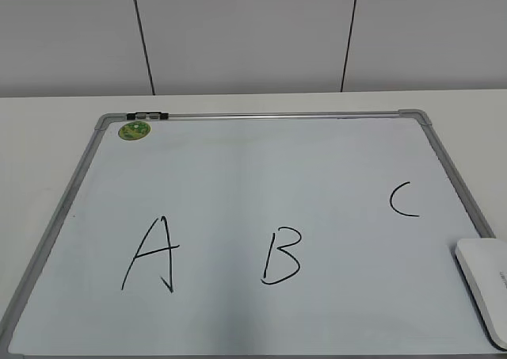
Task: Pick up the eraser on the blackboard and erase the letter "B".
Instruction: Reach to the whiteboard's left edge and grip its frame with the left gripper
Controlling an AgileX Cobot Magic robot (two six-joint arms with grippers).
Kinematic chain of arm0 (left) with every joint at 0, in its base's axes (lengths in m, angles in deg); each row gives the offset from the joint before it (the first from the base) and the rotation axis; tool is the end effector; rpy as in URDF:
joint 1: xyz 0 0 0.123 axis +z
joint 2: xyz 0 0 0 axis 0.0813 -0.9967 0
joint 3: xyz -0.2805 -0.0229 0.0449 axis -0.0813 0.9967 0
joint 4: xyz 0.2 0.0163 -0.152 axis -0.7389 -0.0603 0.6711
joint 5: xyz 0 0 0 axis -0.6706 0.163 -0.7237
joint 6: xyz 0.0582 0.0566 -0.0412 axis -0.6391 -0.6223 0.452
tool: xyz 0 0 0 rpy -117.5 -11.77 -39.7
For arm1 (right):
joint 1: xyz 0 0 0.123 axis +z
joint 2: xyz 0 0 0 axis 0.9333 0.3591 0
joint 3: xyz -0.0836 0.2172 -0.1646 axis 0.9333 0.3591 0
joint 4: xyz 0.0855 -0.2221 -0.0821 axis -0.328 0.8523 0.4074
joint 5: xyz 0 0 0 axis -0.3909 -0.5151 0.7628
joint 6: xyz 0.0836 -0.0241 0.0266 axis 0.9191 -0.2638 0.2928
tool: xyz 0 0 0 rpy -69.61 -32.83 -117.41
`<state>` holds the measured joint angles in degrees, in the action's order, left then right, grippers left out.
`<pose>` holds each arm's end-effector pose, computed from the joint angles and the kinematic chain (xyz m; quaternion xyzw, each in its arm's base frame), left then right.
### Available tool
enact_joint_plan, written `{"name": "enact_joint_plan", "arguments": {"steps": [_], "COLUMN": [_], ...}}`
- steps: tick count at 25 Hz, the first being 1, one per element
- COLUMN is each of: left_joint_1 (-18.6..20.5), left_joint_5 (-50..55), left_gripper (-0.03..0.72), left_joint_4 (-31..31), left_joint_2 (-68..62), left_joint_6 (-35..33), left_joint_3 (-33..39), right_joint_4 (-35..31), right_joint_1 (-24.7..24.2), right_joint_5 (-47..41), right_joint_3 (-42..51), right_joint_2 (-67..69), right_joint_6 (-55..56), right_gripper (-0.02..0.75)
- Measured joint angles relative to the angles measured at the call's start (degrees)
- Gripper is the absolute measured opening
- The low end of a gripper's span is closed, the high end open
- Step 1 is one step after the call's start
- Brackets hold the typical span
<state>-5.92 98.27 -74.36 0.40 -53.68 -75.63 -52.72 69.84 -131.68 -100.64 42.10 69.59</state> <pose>-0.0062 -0.0043 0.2802 0.0461 0.8591 -0.0118 0.5095 -0.0111 -0.0059 0.2700 -0.0192 0.8705 -0.0390 0.4903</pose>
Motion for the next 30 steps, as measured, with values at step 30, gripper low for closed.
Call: {"name": "enact_joint_plan", "arguments": {"steps": [30], "left_joint_1": [0.0], "left_joint_5": [-2.3], "left_gripper": [0.243], "left_joint_4": [-1.7], "left_joint_2": [-39.3], "left_joint_6": [5.2], "left_joint_3": [-6.4], "right_joint_4": [0.0], "right_joint_1": [0.0], "right_joint_5": [0.0], "right_joint_3": [0.0], "right_joint_2": [0.0], "right_joint_6": [0.0], "right_gripper": [0.573]}}
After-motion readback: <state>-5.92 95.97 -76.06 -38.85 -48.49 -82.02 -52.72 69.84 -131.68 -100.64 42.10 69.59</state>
